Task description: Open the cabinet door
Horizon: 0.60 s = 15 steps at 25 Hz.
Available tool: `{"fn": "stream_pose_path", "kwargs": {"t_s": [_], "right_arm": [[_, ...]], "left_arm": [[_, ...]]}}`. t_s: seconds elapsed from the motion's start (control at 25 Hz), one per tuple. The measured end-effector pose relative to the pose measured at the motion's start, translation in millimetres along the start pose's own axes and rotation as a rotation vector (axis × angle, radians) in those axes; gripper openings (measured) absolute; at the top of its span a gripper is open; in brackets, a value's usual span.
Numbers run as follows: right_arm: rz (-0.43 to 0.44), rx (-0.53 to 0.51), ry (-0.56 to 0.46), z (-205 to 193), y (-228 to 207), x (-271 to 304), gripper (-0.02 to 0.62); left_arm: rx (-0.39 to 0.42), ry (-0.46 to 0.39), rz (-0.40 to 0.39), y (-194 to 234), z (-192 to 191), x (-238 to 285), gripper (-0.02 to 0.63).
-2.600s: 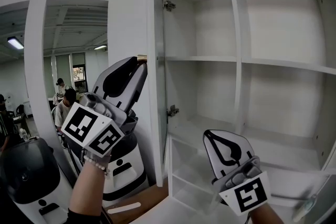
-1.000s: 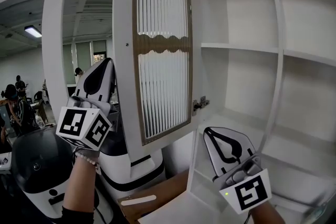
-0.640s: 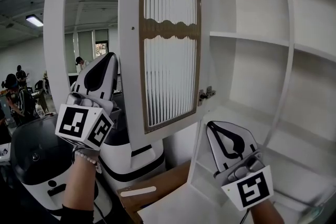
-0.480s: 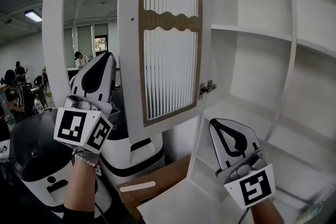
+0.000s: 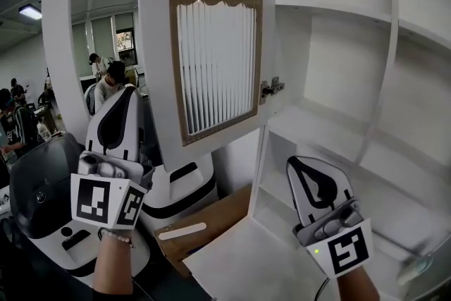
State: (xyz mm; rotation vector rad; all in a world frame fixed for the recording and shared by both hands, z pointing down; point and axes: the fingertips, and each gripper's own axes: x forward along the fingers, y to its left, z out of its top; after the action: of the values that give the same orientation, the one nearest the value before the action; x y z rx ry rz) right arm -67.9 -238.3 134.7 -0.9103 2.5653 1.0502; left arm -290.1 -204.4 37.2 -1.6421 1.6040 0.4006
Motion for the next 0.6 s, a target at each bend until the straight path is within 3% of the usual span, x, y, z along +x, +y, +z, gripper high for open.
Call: {"fn": "stream_pose_path", "kwargs": {"t_s": [0.6], "right_arm": [[-0.073,0.066,0.129,-39.2,11.5,-66.3,-0.002]], "left_arm": [[-0.126,0.14,-0.051,-62.0,-60.7,-72.0,-0.002]]}}
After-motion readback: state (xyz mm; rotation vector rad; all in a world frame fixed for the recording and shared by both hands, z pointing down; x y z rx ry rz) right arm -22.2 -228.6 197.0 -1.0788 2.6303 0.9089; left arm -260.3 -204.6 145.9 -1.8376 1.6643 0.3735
